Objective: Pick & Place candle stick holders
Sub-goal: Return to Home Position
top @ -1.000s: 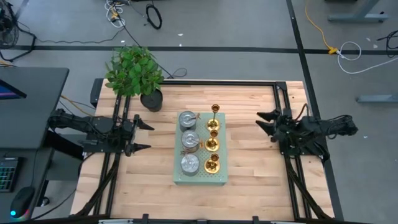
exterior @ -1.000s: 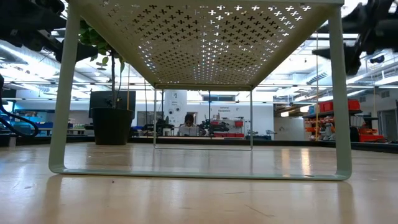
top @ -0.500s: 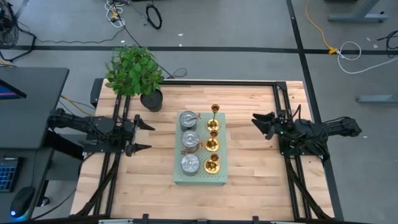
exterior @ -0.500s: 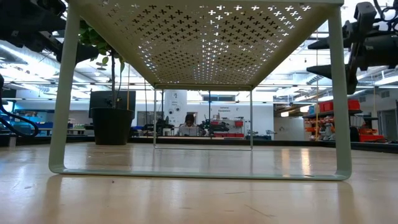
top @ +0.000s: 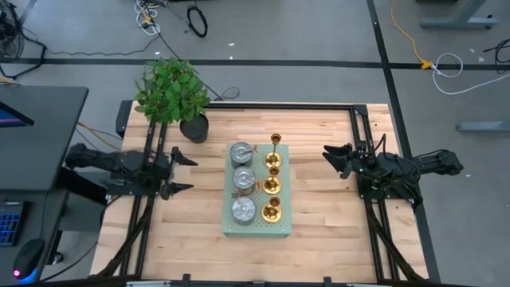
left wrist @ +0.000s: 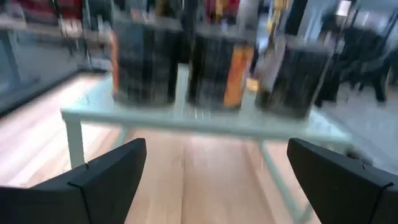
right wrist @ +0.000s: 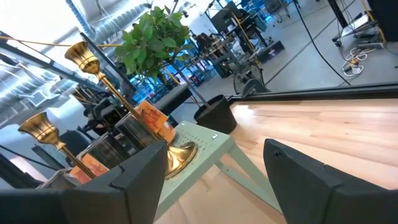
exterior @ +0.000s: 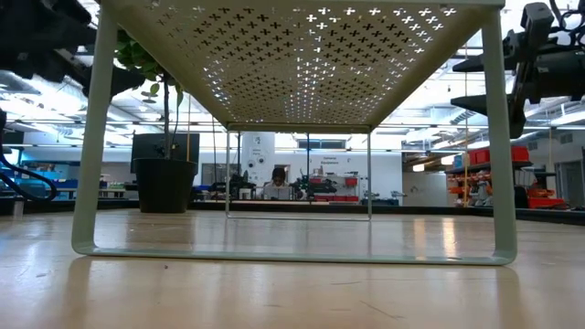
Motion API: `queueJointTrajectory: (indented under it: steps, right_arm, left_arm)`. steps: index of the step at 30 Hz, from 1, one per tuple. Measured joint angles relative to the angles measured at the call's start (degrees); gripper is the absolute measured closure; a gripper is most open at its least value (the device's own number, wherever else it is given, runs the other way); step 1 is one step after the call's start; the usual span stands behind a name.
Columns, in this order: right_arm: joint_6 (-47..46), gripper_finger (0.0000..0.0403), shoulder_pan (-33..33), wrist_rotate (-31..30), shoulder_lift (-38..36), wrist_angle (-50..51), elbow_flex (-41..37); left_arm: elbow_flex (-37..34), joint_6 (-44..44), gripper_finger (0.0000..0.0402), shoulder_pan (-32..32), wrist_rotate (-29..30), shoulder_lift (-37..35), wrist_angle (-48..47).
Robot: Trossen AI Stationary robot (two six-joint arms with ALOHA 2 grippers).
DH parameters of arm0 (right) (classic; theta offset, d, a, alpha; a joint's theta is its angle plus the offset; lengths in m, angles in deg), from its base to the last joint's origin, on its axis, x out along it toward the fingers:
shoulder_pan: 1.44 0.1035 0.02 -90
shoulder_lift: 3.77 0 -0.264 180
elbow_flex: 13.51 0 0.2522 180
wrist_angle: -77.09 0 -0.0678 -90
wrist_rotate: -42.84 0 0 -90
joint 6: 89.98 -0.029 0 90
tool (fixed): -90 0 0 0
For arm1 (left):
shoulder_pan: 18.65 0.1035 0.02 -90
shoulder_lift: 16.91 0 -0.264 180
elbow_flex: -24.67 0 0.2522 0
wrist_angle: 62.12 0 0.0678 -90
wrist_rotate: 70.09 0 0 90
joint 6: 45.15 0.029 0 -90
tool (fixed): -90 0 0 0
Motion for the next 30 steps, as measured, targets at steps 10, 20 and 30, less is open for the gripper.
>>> queueJointTrajectory:
  steps: [10,20,30]
  right_arm:
    - [0.0,0.0133,0.0,0.2,0.7,-0.2,0.0]
    - [-0.1,0.0133,0.0,0.0,1.2,-0.2,0.0]
    - [-0.1,0.0133,0.1,0.0,1.2,-0.1,0.0]
  left_arm:
    - [-7.9,-0.4,0.0003,7.1,-5.0,0.8,17.7]
    - [-8.1,-0.4,0.0003,7.2,-4.8,-2.1,17.3]
    - [-8.1,-0.4,0.0003,7.2,-5.0,-2.0,17.4]
